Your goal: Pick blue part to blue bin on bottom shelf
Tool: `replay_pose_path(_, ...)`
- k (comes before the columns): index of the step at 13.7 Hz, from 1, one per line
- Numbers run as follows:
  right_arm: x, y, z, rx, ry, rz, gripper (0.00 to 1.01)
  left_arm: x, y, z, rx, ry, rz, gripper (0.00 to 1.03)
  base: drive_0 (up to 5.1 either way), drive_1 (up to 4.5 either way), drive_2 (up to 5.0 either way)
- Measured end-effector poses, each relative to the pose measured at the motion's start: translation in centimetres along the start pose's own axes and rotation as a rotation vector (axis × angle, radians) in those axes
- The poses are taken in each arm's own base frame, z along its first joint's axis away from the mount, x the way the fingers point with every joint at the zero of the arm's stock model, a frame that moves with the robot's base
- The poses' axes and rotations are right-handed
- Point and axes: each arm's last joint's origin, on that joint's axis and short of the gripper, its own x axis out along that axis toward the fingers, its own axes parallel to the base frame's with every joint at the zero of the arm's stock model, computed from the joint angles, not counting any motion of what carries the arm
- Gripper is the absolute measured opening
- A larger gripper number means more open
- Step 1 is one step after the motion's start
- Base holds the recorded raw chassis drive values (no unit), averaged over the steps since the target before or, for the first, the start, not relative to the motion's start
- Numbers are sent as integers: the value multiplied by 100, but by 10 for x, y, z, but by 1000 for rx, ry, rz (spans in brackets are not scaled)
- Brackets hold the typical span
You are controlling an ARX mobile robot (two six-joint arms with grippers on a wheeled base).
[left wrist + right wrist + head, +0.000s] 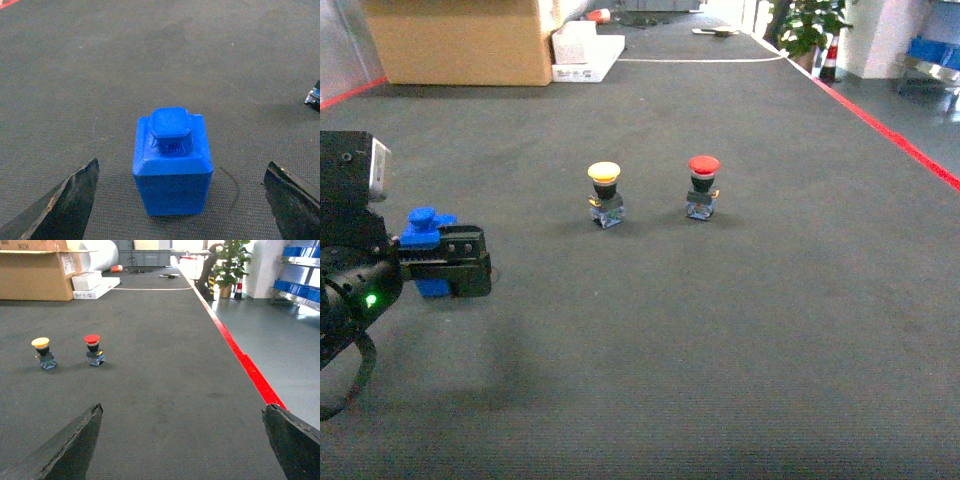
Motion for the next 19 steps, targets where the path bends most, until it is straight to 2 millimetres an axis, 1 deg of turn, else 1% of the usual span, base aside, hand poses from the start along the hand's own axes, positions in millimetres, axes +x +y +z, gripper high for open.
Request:
replay_pose_path(3,0,0,0,0,0,0,98,22,-3,-8,12,18,9,98,0,0,0)
replay_pose_path(4,0,0,0,0,0,0,98,33,-3,-4,21,6,18,98,0,0,0)
replay_pose_path(6,0,0,0,0,0,0,98,48,-4,0,25,0,38,98,0,0,0)
replay_pose_path(9,0,0,0,0,0,0,98,56,-5,-10,36,24,74,98,0,0,0)
replay_pose_path(10,0,0,0,0,0,0,98,58,-5,-10,37,25,74,98,0,0,0)
replay_pose_path(11,0,0,0,0,0,0,98,61,-6,-9,47,20,83,90,0,0,0)
replay_pose_path(14,0,0,0,0,0,0,98,64,-7,-7,55,20,92,54,0,0,0)
replay_pose_path(15,0,0,0,0,0,0,98,64,-7,-7,52,19,97,46,0,0,0)
replay_pose_path(18,0,0,0,0,0,0,98,65,-6,-6,50,16,107,45,0,0,0)
replay_pose_path(19,0,0,0,0,0,0,98,60,-8,-8,50,10,113,45,0,0,0)
